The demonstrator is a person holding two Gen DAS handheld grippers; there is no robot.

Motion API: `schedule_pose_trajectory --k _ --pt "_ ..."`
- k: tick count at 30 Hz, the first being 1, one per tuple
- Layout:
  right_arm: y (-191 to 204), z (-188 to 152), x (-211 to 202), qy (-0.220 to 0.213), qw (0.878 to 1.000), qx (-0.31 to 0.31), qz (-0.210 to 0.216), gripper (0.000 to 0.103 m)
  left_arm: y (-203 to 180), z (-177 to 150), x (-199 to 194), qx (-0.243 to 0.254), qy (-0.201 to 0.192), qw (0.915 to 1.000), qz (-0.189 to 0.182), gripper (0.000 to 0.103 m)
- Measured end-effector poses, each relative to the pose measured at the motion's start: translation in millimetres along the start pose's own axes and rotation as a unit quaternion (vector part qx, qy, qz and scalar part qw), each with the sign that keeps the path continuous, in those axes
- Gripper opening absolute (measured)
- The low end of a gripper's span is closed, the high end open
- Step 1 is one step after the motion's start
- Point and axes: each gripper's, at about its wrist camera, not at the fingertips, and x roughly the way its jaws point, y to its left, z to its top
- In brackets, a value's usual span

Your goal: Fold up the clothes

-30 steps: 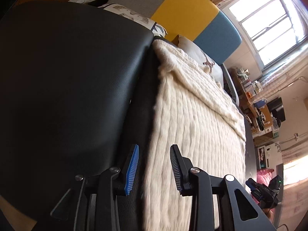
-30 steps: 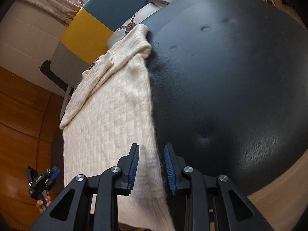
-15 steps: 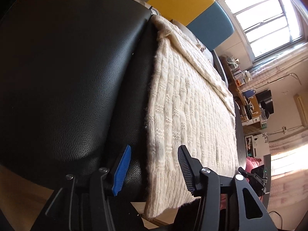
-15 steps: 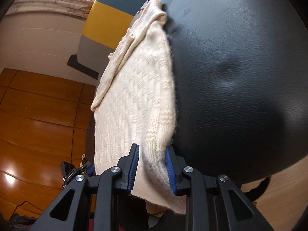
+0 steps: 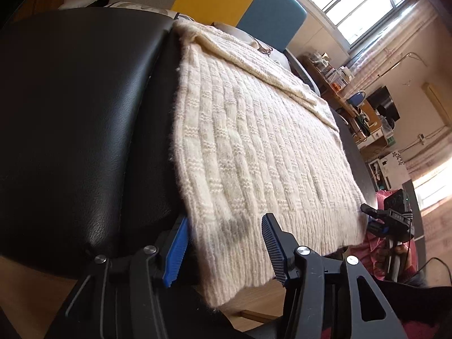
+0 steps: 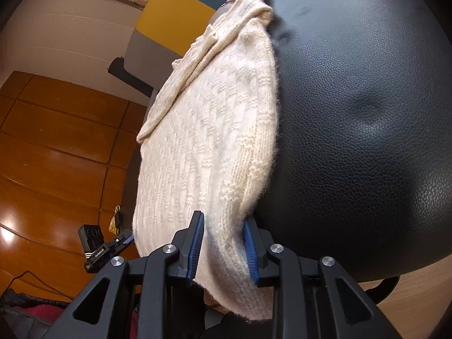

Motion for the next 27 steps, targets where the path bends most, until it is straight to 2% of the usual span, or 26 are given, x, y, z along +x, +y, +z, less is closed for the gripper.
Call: schedule_pose_trajectory --k 2,5,6,7,8,10,13,17,20,23,27 --pt "1.3 -1.2 -0.3 -0.005 1.0 -0.007 -0.017 0.014 -0.9 -1.4 1.8 -0.005 -0.009 0.9999 0.001 0.053" --pt "7.8 -6.0 -1.5 -0.013 0.999 -0.024 -0.04 0.013 -4.3 -0.6 4.9 -0.01 -0.015 0.9998 -0.002 0.052" --pt "8.9 -7.9 -3.8 -0.014 0.998 -0.029 -0.048 0.013 -4.2 1.1 5.9 -0.012 -0.013 0.9998 -0.004 0.045" --pt "10.1 -9.5 -5.3 -0.016 0.998 -0.033 -0.055 0.013 -2.8 2.8 9.8 -0.021 -0.006 0.9998 0.003 0.012" --pt "11.5 -10.7 -5.8 -0.017 0.997 -0.034 -0.06 0.012 -1.2 4.4 14.2 -0.03 0.002 0.9995 0.012 0.006" --pt "14.4 -13.3 -6.8 -0.02 0.997 -0.038 -0.067 0.012 -1.4 5.3 12.9 -0.034 -0.002 0.9994 0.007 0.005" --pt "23.0 -21.1 -6.2 -0.012 0.997 -0.053 -0.055 0.012 -2.0 6.4 9.9 -0.038 -0.01 0.9992 -0.002 0.005" --pt "38.5 -32.2 0.3 0.001 0.998 -0.069 -0.011 0.012 5.5 7.5 -9.6 -0.064 -0.037 0.9956 -0.056 0.005" --pt "48.2 -34.6 -1.3 -0.007 0.997 -0.072 0.02 0.011 1.9 7.1 -28.2 -0.052 -0.057 0.993 -0.089 0.005" --pt "59.8 -35.4 -13.3 -0.026 0.995 -0.069 0.068 0.011 -1.4 8.4 -44.8 -0.049 -0.07 0.9886 -0.124 0.005" --pt "72.1 -40.6 -26.5 -0.022 0.993 -0.079 0.088 0.011 -5.1 11.5 -70.2 -0.052 -0.091 0.9794 -0.172 0.005"
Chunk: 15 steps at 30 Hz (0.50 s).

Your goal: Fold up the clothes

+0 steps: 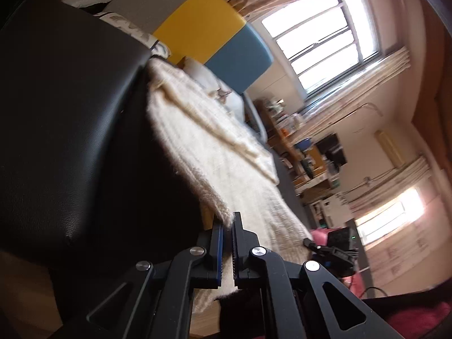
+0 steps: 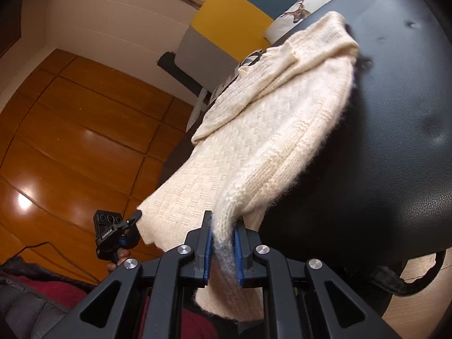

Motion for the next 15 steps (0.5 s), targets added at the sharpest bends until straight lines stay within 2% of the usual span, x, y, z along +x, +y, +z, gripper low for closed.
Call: schedule_pose_trajectory --k 2,6,10,15 --pt "2.0 -3.7 -6.9 0.001 1.0 0.005 0.005 0.011 -5.1 4.4 -8.4 0.001 -0.008 0.9999 -0.013 0.005" --pt "6.2 -1.1 -21.2 -0.025 0.999 0.019 0.036 0.011 -12.0 12.2 -19.8 -0.006 -0.017 0.9993 -0.034 0.005" --pt "14.8 27.2 -18.8 -0.046 0.997 0.011 0.061 0.011 -25.1 36.5 -15.7 0.0 -0.028 0.998 -0.056 0.005" --pt "20.6 76.1 6.0 -0.061 0.995 0.003 0.075 0.011 -27.2 80.2 2.5 0.001 -0.042 0.9957 -0.082 0.005"
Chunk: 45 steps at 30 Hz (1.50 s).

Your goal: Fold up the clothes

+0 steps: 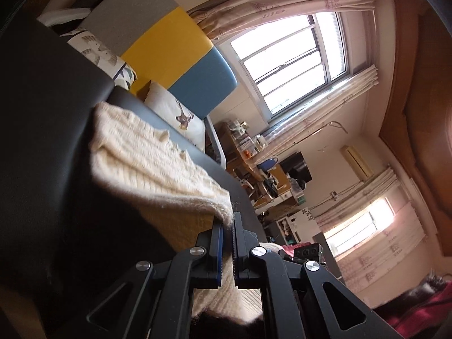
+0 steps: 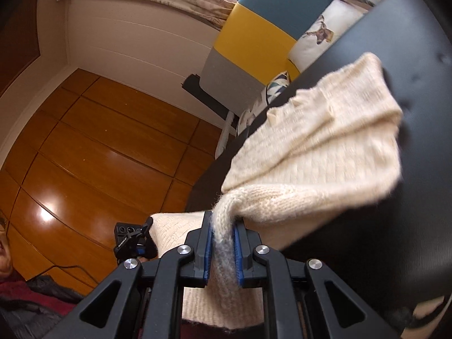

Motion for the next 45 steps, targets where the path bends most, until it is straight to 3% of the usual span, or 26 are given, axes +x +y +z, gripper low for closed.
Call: schedule_pose_trajectory --k 6,9,12,15,17,19,20,22,24,25,26,28,31,34,37,42,45 --pt "-24.3 67.7 29.8 -0.04 0.999 0.02 -0.007 0.011 19.2 55.4 33.9 -0.008 -0.026 0.9995 0.016 0.005" --pt "-52.2 101.7 43.3 -0.055 0.997 0.048 -0.039 0.011 39.5 85.7 60.1 -0.023 -0.028 0.9989 0.029 0.005" --pt "-87.4 126.8 58.6 -0.057 0.991 0.088 -0.082 0.011 73.0 116.2 93.1 -0.051 -0.025 0.9962 0.066 0.005" --pt "-123.9 138.4 74.4 -0.045 0.983 0.133 -0.119 0.012 114.2 137.7 128.8 -0.094 -0.005 0.9893 0.111 0.005" --pt "-139.5 142.0 80.0 -0.042 0.979 0.151 -0.134 0.014 145.5 144.0 150.0 -0.133 0.009 0.9805 0.145 0.005" --pt "-150.8 144.5 82.5 -0.042 0.975 0.168 -0.137 0.018 163.9 146.7 165.1 -0.14 0.023 0.9749 0.172 0.005" --pt "-155.1 145.4 81.9 -0.044 0.975 0.183 -0.123 0.026 171.5 147.6 171.4 -0.146 0.03 0.9724 0.179 0.005" --pt "-153.6 149.5 78.6 -0.05 0.975 0.183 -0.119 0.028 177.6 147.9 176.4 -0.157 0.041 0.9721 0.169 0.006" --pt "-142.1 154.3 72.3 -0.059 0.979 0.158 -0.119 0.046 177.2 148.8 174.3 -0.165 0.046 0.9727 0.157 0.008" --pt "-134.5 156.6 68.3 -0.062 0.981 0.142 -0.12 0.048 176.8 149.4 173.0 -0.168 0.049 0.973 0.15 0.016" --pt "-126.8 158.6 64.0 -0.064 0.983 0.126 -0.121 0.056 175.6 151.2 169.4 -0.173 0.048 0.9725 0.148 0.022" --pt "-114.0 161.9 57.8 -0.068 0.985 0.103 -0.122 0.062 172.1 153.3 160.2 -0.183 0.044 0.9723 0.138 0.044" --pt "-89.5 158.5 51.9 -0.058 0.989 0.059 -0.125 0.065 162.0 158.6 142.9 -0.178 0.026 0.9747 0.132 0.055" --pt "-63.4 145.7 60.5 0.0 0.995 -0.001 -0.097 0.065 151.1 161.8 123.6 -0.164 0.005 0.9771 0.135 0.058" --pt "-56.1 121.6 76.1 0.054 0.99 -0.035 -0.124 0.065 138.7 155.3 110.7 -0.127 0.012 0.9823 0.137 0.061" --pt "-105.9 104.0 81.2 0.036 0.991 0.057 -0.117 0.065 139.9 129.5 112.7 -0.115 0.057 0.9806 0.148 0.063" --pt "-118.9 111.3 95.0 0.026 0.99 0.071 -0.122 0.066 148.1 114.6 122.9 -0.133 0.074 0.9785 0.139 0.063"
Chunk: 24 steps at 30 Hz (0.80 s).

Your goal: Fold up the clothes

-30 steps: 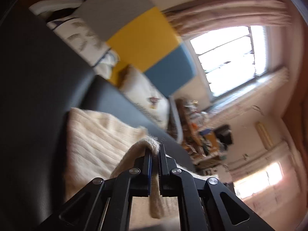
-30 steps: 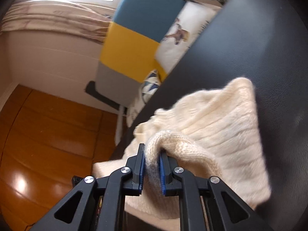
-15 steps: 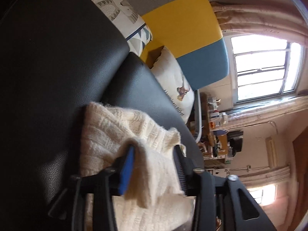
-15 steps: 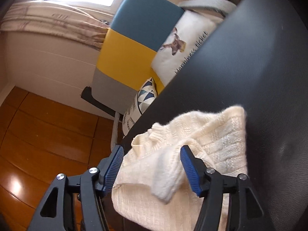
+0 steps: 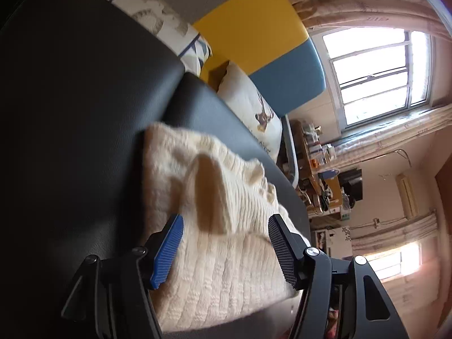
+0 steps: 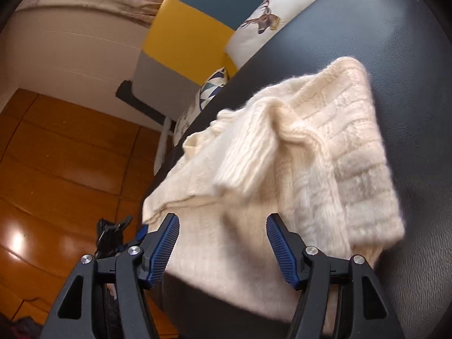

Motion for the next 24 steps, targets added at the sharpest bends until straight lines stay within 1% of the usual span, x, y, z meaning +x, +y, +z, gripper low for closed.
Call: schedule_pose_trajectory --k 2,4,7,10,12,15,18,20,21,24 --pt "2.3 9.9 7.3 -0.012 1.0 0.003 0.006 0.066 1.0 -1.6 7.6 -0.008 0.006 0.9999 -0.008 0.063" --pt "4.8 19.3 12.8 -0.023 1.0 0.004 -0.001 0.066 -1.0 0.5 12.1 -0.013 0.005 0.9998 -0.016 0.064" --pt "7.7 29.1 21.3 -0.021 1.0 0.009 0.0 0.066 -3.5 4.7 18.4 -0.018 0.003 0.9997 -0.015 0.066" --pt "17.4 38.2 22.4 -0.025 1.0 -0.003 0.011 0.066 -7.3 7.8 23.8 -0.02 0.014 0.9995 -0.018 0.066" --pt "22.7 47.6 22.9 -0.032 0.999 -0.004 0.021 0.066 -13.9 10.5 20.5 -0.013 0.012 0.9996 -0.023 0.066" --pt "25.9 64.0 28.3 -0.045 0.999 0.004 0.025 0.066 -20.6 21.5 19.0 -0.021 0.005 0.9989 -0.042 0.066" --pt "22.2 80.4 34.7 -0.059 0.997 0.031 0.028 0.066 -22.9 37.2 27.7 -0.035 -0.004 0.9981 -0.051 0.066" --pt "16.7 89.0 39.2 -0.062 0.997 0.048 0.026 0.066 -19.3 47.3 37.6 -0.057 -0.01 0.9967 -0.058 0.066" --pt "13.2 92.4 42.3 -0.059 0.996 0.056 0.024 0.066 -17.0 52.2 43.1 -0.067 -0.011 0.996 -0.058 0.066" --pt "7.9 96.6 48.8 -0.051 0.997 0.063 0.003 0.066 -10.0 61.5 56.0 -0.086 -0.017 0.9955 -0.037 0.066"
